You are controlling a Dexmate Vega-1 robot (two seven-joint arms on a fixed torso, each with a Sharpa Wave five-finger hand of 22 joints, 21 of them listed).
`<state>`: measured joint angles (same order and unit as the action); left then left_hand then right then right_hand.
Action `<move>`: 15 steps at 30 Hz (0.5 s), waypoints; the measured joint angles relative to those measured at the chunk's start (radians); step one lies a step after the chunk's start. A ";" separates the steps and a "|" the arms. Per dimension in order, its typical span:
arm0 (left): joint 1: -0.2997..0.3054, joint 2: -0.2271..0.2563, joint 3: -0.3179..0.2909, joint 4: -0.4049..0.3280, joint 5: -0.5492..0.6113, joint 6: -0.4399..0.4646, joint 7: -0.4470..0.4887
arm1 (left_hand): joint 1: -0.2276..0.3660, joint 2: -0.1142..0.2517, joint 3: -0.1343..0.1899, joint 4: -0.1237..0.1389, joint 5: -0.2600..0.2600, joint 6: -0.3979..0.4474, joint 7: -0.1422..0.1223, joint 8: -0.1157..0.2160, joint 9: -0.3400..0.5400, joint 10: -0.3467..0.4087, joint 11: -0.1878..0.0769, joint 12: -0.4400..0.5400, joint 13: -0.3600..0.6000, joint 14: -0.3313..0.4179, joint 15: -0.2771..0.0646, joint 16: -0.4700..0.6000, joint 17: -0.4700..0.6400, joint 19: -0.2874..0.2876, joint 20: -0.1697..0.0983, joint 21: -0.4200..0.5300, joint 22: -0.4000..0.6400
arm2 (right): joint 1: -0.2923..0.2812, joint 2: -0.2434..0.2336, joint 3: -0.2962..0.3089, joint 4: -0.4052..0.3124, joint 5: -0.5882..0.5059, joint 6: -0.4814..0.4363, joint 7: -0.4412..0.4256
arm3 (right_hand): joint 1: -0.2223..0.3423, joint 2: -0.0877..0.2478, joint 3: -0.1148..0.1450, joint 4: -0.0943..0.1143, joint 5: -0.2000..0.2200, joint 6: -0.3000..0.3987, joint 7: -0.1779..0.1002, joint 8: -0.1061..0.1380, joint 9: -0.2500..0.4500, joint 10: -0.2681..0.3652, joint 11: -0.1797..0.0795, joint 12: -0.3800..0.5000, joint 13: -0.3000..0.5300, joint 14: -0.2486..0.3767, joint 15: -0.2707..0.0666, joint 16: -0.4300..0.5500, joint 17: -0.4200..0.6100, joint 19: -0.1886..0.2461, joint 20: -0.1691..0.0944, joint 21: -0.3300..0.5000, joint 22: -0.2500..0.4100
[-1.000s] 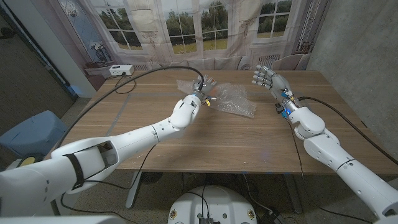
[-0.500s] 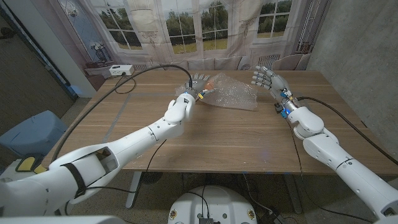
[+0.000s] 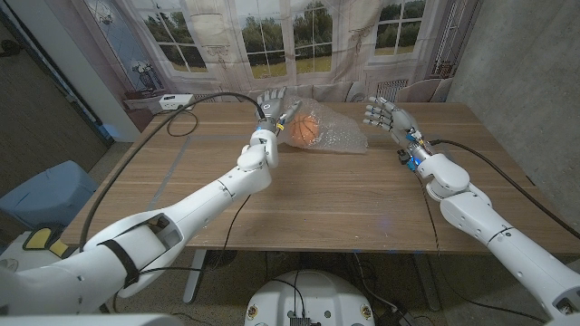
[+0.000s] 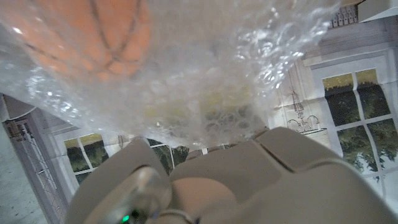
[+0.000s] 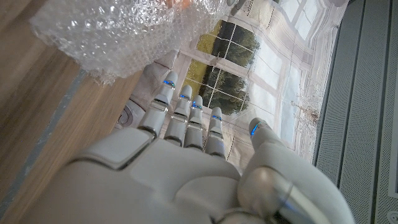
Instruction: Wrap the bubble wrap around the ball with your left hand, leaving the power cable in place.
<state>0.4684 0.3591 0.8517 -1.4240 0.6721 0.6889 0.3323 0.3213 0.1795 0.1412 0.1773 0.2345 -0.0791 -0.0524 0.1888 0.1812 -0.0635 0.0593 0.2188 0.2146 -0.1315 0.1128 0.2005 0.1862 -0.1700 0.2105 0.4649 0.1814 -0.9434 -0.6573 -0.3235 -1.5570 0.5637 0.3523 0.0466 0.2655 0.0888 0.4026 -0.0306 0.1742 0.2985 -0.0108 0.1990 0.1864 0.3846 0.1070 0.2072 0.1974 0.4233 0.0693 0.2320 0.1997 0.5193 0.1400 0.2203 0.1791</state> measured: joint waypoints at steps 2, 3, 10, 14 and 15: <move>-0.018 -0.013 0.007 0.027 -0.011 0.018 0.004 | -0.005 0.005 0.061 0.004 0.005 -0.004 0.018 0.000 0.000 -0.007 0.007 0.000 -0.005 -0.004 0.004 0.000 0.001 0.000 0.000 -0.009 0.000 | 0.002 0.001 -0.001 0.000 0.000 -0.001 0.000 | 0.000 0.000 0.000 0.000 0.000 0.000 0.000 0.000 0.000 0.000 0.000 0.000 0.000 0.000 0.000 0.000 0.000 0.000 0.000 0.000 0.000; -0.045 -0.030 0.019 0.065 -0.022 0.036 0.004 | -0.006 0.005 0.093 0.006 0.010 -0.004 0.029 0.000 0.000 -0.008 0.008 0.000 -0.006 -0.006 0.006 0.000 0.002 0.000 0.000 -0.013 0.001 | 0.002 0.001 -0.002 0.000 0.000 -0.001 0.000 | 0.000 0.000 0.000 0.000 0.000 0.000 0.000 0.000 0.000 0.000 0.000 0.000 0.000 0.000 0.000 0.000 0.000 0.000 0.000 0.000 0.000; -0.182 -0.116 0.092 0.239 -0.069 0.102 -0.038 | -0.043 -0.009 0.285 0.017 0.021 -0.002 0.102 0.000 0.000 -0.011 -0.001 0.000 -0.010 -0.028 0.000 0.000 0.003 0.000 0.000 -0.036 0.003 | 0.003 0.003 -0.004 0.000 -0.004 -0.002 -0.008 | -0.006 -0.005 0.000 0.000 0.000 0.000 0.000 0.000 0.000 0.000 0.000 0.000 0.000 0.006 0.006 0.000 0.000 0.004 0.004 0.000 0.000; -0.270 -0.187 0.146 0.350 -0.122 0.110 -0.082 | -0.058 -0.013 0.357 0.017 0.021 -0.022 0.125 -0.004 0.000 -0.022 -0.008 -0.001 -0.010 -0.032 -0.010 0.000 0.007 0.000 0.000 -0.051 0.003 | 0.003 0.004 -0.004 -0.006 -0.008 -0.003 -0.016 | -0.008 -0.003 -0.003 0.003 0.000 0.000 0.000 0.000 0.000 0.000 0.000 0.000 0.000 0.005 0.006 0.000 0.000 0.004 0.004 0.000 0.000; -0.301 -0.214 0.169 0.389 -0.140 0.095 -0.102 | -0.059 -0.014 0.388 0.017 0.021 -0.037 0.131 -0.007 0.000 -0.039 -0.004 -0.007 -0.010 -0.035 -0.009 -0.001 0.007 0.000 0.000 -0.059 0.003 | 0.003 0.005 -0.004 -0.008 -0.009 -0.004 -0.019 | -0.011 0.000 -0.003 0.003 0.000 0.000 0.000 0.000 0.000 0.000 0.000 0.000 0.000 0.005 0.006 0.000 0.000 0.004 0.004 0.000 0.000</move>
<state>0.1670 0.1455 1.0210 -1.0347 0.5320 0.7843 0.2299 0.2620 0.1651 0.5293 0.1941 0.2553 -0.1162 0.0790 0.1816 0.1813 -0.1028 0.0550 0.2118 0.2044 -0.1665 0.1040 0.1994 0.1934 -0.1700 0.2105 0.4062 0.1840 -0.9409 -0.6525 -0.3273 -1.5647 0.5546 0.3487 0.0280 0.2546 0.0891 0.3999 -0.0279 0.1742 0.2984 -0.0108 0.1990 0.1864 0.3845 0.1070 0.2073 0.1974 0.4288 0.0748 0.2320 0.1998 0.5229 0.1436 0.2203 0.1791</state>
